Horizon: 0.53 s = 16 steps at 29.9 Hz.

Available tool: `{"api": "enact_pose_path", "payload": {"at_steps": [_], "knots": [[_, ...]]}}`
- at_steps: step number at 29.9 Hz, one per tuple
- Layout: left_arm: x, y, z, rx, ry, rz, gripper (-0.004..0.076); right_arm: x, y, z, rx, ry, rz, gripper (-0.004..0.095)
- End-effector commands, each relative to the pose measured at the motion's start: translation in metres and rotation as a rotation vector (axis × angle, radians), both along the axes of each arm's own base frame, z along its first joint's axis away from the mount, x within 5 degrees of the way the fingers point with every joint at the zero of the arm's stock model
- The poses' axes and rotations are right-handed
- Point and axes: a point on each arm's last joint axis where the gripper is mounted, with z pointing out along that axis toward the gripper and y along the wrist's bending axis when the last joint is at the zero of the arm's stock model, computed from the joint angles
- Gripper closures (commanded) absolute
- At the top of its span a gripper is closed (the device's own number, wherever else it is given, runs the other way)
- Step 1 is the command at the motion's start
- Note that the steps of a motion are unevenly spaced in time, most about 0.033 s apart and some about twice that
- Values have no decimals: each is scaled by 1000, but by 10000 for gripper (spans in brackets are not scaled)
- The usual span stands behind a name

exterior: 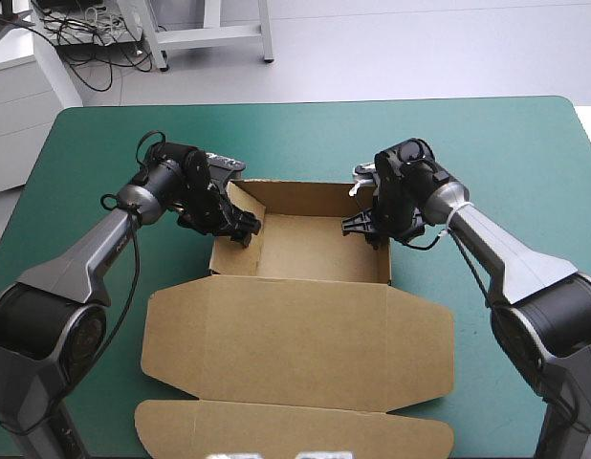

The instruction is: Fold the box

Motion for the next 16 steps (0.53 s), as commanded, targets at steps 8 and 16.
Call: {"api": "enact_pose_path", "payload": {"at_steps": [8,16], "knots": [[-4,12,124,4,-299,21,154,-16,-14,143,120,-413,80,410],[-38,42,195,99,-560,82,331,-50,-38,193,117,-571,56,410]]}}
